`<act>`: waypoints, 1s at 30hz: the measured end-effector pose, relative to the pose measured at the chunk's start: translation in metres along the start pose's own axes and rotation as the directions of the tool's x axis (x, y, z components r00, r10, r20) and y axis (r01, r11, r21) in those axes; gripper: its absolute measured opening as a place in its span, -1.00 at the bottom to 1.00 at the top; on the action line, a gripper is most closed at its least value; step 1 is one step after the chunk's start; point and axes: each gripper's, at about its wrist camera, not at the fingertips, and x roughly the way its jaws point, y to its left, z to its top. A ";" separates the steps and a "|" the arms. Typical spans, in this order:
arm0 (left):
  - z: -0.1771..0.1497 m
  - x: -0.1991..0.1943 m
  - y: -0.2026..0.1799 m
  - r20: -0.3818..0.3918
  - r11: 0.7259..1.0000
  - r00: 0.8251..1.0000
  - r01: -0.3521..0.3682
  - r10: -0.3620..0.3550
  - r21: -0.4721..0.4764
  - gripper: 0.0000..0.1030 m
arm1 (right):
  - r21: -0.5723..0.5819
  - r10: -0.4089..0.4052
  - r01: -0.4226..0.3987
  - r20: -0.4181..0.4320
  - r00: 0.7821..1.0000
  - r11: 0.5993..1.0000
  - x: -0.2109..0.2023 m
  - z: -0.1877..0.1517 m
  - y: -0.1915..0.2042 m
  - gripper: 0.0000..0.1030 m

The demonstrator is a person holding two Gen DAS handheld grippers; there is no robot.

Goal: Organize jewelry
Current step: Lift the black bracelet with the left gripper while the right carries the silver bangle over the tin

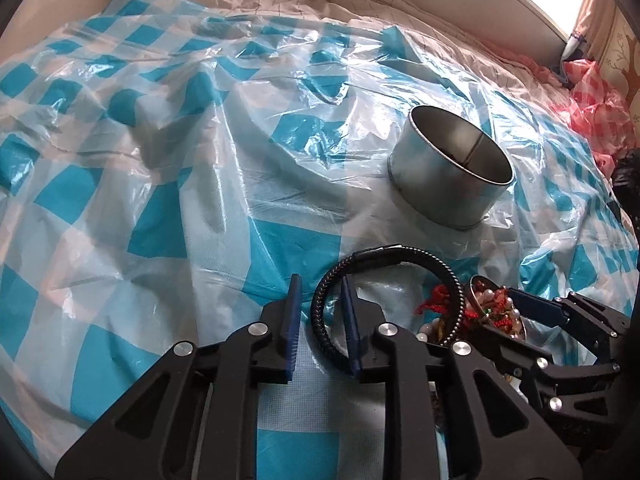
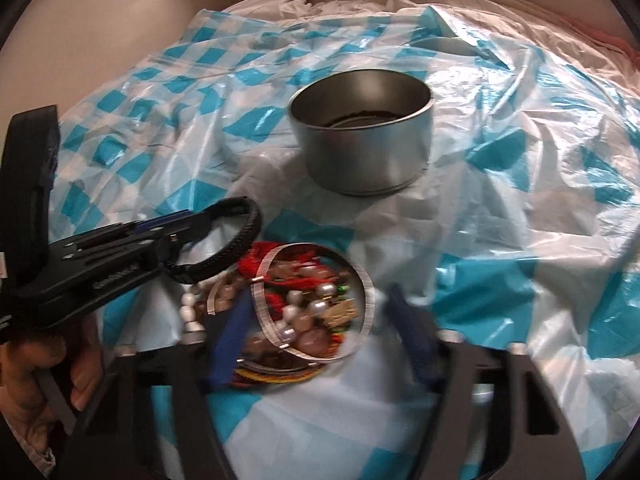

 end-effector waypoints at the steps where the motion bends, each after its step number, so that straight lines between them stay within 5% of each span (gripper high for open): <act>1: 0.000 0.000 -0.001 0.000 1.000 1.000 0.001 -0.001 0.006 -0.84 | -0.004 -0.005 0.005 0.004 1.000 1.000 -0.001 0.000 0.001 0.09; 9: 0.004 -0.024 -0.002 0.107 1.000 0.994 0.007 -0.009 0.021 -0.87 | -0.018 -0.040 0.042 0.109 0.993 0.999 -0.029 -0.003 0.007 0.08; 17: 0.024 -0.053 -0.021 0.235 0.998 0.971 0.034 -0.044 0.043 -0.87 | -0.028 -0.139 0.151 0.255 0.957 0.988 -0.057 0.007 0.012 0.08; 30: 0.070 -0.038 -0.055 0.258 0.998 0.965 0.037 -0.046 0.041 -0.87 | 0.015 -0.193 0.200 0.335 0.922 0.980 -0.073 0.047 -0.005 0.08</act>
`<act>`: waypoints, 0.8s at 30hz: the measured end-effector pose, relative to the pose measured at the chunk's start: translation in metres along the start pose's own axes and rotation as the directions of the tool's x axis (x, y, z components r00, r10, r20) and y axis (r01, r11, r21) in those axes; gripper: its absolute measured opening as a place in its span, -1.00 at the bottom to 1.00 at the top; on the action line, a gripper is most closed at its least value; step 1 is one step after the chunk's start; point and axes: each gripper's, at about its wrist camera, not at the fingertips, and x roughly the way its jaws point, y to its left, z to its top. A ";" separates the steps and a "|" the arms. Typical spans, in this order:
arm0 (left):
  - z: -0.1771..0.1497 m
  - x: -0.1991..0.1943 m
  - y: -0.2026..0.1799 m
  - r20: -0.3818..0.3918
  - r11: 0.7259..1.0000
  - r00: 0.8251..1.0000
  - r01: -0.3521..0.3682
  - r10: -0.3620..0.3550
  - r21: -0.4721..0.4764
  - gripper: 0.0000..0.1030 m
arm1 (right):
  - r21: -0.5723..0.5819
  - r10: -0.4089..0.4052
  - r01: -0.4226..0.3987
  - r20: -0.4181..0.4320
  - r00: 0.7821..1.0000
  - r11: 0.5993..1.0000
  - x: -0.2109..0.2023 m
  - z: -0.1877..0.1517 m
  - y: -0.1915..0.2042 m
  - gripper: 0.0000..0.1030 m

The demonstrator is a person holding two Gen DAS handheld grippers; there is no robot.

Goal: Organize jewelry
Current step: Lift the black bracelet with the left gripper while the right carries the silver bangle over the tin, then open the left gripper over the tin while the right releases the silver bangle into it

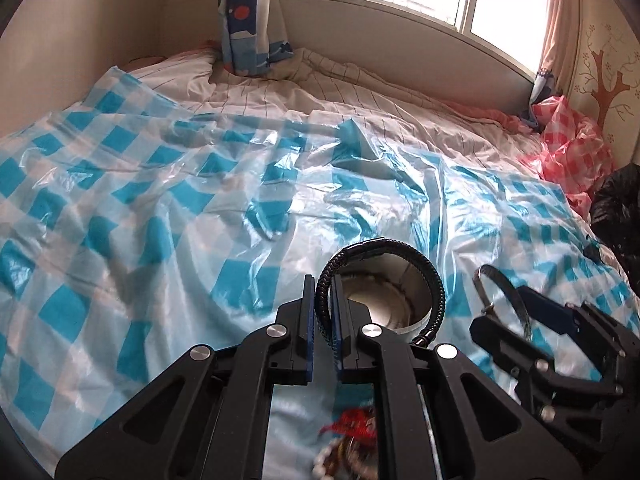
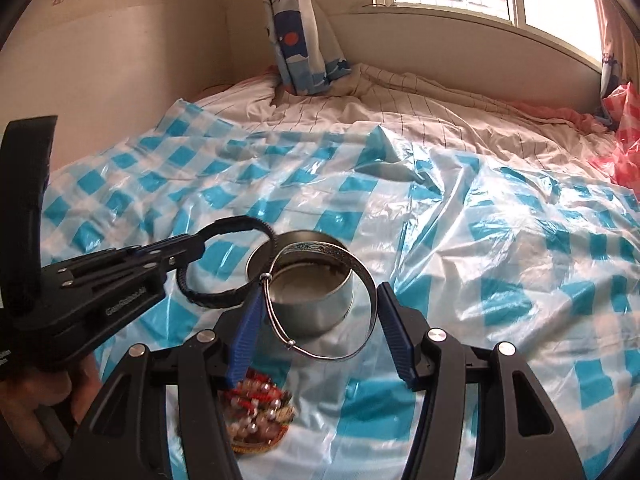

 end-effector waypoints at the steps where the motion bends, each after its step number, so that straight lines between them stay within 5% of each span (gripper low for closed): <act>1: 0.002 0.005 -0.001 -0.003 1.000 1.000 0.000 0.000 -0.003 -0.87 | -0.004 -0.004 0.004 0.000 1.000 1.000 0.002 0.002 0.000 0.08; 24: 0.000 0.064 -0.011 -0.140 0.999 0.990 0.035 -0.036 -0.005 -0.87 | 0.028 -0.040 0.041 -0.019 0.999 0.999 0.048 0.029 -0.020 0.08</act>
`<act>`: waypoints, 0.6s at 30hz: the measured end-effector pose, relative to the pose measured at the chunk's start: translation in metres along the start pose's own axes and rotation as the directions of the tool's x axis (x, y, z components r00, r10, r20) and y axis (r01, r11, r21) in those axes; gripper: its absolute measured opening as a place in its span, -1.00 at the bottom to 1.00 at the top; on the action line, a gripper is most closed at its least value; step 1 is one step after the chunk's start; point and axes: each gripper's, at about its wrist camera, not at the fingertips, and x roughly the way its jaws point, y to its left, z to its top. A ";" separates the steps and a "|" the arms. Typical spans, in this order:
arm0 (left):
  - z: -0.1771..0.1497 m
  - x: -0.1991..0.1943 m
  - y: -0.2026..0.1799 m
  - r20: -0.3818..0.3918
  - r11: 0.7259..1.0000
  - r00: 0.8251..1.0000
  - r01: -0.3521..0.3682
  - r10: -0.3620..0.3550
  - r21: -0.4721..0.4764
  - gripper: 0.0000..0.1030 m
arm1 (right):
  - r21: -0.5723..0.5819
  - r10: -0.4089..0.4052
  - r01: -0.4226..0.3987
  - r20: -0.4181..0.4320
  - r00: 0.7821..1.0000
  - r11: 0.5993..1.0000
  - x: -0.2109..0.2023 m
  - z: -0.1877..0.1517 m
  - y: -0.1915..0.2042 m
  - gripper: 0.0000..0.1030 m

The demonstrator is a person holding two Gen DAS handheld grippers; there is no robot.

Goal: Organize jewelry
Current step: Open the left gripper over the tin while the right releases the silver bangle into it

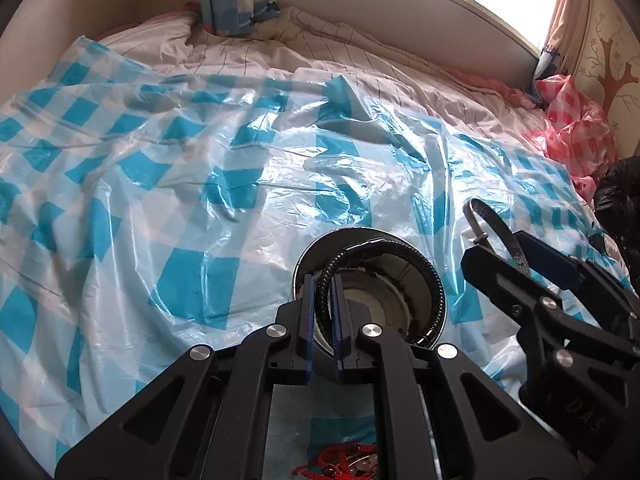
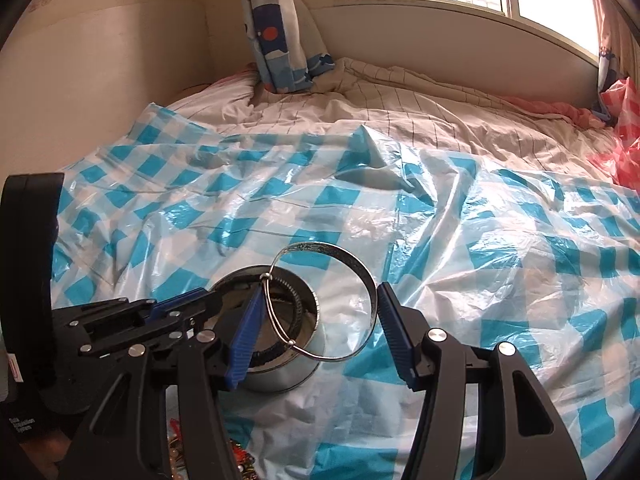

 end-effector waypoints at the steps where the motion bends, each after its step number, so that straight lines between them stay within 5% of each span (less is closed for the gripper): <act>1: 0.000 0.001 0.001 -0.003 1.000 1.000 0.003 -0.003 -0.010 -0.87 | -0.002 0.002 -0.002 -0.005 1.000 1.000 0.002 0.000 0.000 0.08; 9: 0.000 0.011 0.016 -0.045 0.990 0.995 0.084 -0.089 -0.115 -0.84 | -0.035 0.021 -0.022 -0.030 0.999 0.999 0.013 -0.004 0.007 0.09; 18: 0.008 -0.020 0.027 0.090 0.989 0.996 0.019 -0.006 -0.149 -0.83 | -0.092 0.042 -0.047 -0.052 0.998 0.995 0.027 -0.005 0.023 0.09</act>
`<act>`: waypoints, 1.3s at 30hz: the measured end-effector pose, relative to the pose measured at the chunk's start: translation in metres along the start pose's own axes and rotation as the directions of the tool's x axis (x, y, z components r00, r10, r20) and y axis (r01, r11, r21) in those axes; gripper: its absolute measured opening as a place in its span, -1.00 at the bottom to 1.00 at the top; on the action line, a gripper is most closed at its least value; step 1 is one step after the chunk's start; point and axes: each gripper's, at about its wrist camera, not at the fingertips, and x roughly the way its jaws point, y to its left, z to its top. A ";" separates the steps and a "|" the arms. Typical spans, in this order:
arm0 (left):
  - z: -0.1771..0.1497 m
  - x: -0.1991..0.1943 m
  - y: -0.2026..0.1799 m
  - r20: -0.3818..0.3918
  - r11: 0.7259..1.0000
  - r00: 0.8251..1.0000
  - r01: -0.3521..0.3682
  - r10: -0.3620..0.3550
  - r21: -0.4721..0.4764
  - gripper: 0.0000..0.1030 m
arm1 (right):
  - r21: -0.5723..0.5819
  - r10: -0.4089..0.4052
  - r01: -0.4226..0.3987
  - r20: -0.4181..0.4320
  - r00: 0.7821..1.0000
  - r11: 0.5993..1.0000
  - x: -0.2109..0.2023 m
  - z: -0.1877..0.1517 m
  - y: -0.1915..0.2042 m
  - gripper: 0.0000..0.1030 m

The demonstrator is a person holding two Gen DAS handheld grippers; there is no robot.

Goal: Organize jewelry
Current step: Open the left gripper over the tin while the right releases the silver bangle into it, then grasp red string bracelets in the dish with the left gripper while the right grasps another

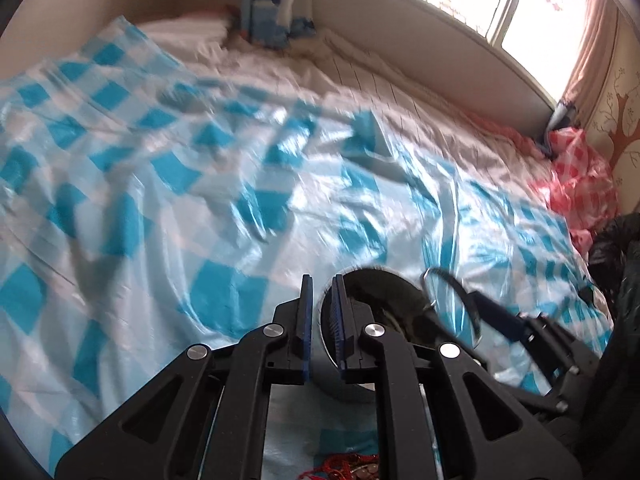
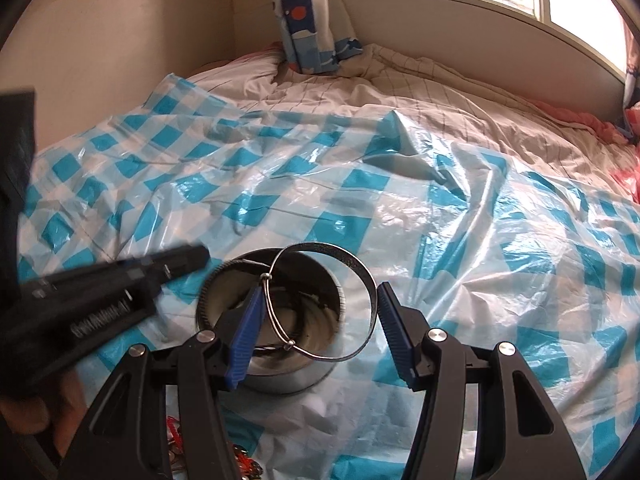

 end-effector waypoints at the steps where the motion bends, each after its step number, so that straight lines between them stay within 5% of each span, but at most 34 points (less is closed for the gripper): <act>1: 0.002 -0.001 0.002 -0.003 1.000 1.000 0.005 -0.005 -0.007 -0.83 | -0.009 0.003 -0.003 0.000 1.000 1.000 0.001 0.000 0.003 0.09; 28: 0.001 -0.020 0.006 0.046 0.999 0.998 -0.047 0.046 0.007 -0.82 | -0.042 0.014 -0.016 -0.035 0.999 0.999 -0.001 -0.008 0.014 0.21; 35: -0.016 -0.024 0.013 -0.028 0.998 0.998 -0.046 0.048 0.045 -0.82 | 0.059 0.037 -0.033 -0.071 0.997 0.998 -0.031 -0.026 -0.010 -0.08; 39: -0.026 -0.025 0.014 -0.070 0.997 0.996 -0.042 0.046 0.061 -0.82 | 0.073 0.089 -0.080 -0.132 0.987 0.994 -0.036 -0.047 -0.006 -0.08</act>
